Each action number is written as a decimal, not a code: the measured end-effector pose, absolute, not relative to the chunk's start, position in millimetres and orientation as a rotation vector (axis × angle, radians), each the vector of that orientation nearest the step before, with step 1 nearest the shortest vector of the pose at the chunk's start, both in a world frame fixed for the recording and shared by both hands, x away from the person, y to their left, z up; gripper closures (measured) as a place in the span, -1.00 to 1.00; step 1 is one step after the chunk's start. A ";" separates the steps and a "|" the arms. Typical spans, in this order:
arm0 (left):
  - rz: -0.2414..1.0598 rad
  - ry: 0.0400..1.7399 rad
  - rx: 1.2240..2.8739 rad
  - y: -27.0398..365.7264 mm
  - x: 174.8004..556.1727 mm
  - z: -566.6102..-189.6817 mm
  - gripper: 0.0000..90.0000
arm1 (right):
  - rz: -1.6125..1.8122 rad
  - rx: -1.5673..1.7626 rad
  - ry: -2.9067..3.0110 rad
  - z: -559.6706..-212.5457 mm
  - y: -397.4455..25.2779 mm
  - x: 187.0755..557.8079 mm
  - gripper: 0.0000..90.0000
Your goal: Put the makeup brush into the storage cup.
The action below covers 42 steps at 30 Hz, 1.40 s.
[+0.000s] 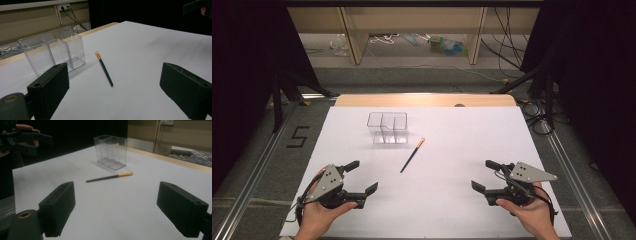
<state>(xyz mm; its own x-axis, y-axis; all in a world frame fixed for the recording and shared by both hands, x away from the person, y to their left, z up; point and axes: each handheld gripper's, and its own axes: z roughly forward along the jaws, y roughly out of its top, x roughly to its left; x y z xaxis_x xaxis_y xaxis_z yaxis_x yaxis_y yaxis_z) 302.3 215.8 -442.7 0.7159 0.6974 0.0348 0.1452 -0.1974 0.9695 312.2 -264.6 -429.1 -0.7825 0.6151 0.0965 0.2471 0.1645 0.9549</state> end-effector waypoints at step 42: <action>0.609 0.761 1.945 190.5 328.3 -432.6 -0.57 | 1.597 0.817 2.126 -429.0 -267.3 313.0 -0.63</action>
<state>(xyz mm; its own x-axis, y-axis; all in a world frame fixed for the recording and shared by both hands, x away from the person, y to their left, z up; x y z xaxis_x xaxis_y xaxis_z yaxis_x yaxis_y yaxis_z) 328.3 190.5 -432.6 0.6853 0.7207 0.1049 0.2599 -0.3766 0.8892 313.0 -267.3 -429.0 -0.7691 0.6366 0.0571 0.2322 0.1951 0.9529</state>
